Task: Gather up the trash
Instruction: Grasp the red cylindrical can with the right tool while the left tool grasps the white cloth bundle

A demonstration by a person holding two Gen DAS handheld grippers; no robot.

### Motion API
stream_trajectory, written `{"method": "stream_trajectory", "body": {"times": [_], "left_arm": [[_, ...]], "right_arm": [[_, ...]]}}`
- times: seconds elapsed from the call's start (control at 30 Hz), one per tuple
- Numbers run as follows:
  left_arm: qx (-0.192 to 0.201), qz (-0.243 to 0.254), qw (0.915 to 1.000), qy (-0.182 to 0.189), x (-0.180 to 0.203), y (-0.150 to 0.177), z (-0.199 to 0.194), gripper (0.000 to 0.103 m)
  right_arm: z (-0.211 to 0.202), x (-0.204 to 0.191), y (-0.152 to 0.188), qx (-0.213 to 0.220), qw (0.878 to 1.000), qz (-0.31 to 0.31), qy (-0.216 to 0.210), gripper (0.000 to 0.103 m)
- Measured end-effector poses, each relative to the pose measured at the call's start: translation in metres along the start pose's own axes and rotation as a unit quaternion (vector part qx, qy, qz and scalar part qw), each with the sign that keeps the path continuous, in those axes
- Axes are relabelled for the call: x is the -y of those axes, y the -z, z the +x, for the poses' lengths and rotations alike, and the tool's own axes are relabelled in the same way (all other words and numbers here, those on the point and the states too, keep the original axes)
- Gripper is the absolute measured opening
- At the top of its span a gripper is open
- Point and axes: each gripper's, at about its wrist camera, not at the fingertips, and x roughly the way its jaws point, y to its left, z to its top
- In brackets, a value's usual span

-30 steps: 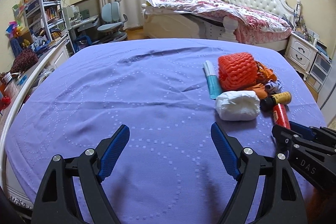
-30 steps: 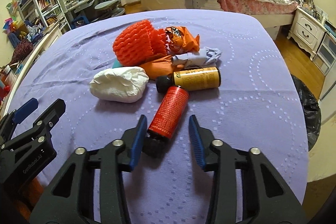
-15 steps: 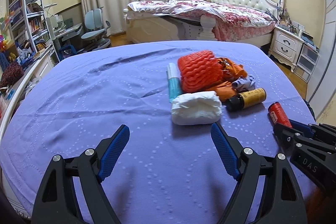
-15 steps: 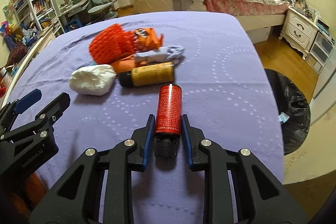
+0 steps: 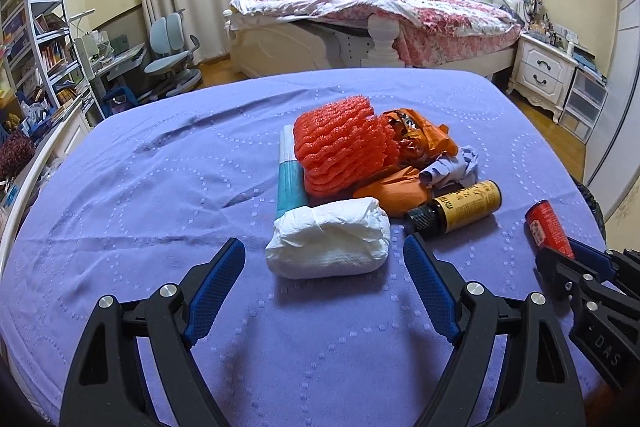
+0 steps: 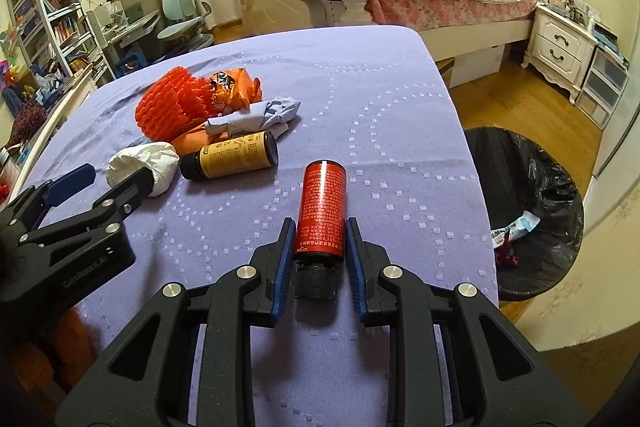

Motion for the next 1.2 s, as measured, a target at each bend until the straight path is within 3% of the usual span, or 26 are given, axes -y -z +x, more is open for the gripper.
{"method": "stream_trajectory", "body": {"times": [0.13,0.2,0.23,0.37,0.97,1.2], "left_arm": [[-0.005,-0.003,1.0000,0.007,-0.001,-0.002,0.003,0.081],[-0.007,0.001,0.9998,0.016,-0.001,-0.002,0.004,0.075],[-0.011,0.004,0.9998,0.018,-0.001,-0.001,0.005,0.066],[-0.009,0.013,0.9996,0.024,0.002,0.000,0.004,0.061],[0.027,-0.006,0.9991,0.031,0.001,0.015,-0.030,0.059],[0.050,0.004,0.9966,0.066,0.027,0.006,-0.047,0.059]], "right_arm": [[0.001,0.000,-0.002,0.000,1.000,0.001,-0.005,0.025],[0.001,0.000,-0.002,0.000,1.000,0.001,-0.006,0.025],[0.002,0.000,-0.002,0.000,1.000,0.000,-0.006,0.025],[0.002,-0.001,-0.002,0.000,1.000,0.001,-0.006,0.025],[-0.010,0.001,0.002,0.010,1.000,0.008,-0.014,0.025],[-0.030,0.020,0.001,0.034,0.999,0.019,0.000,0.025]]}}
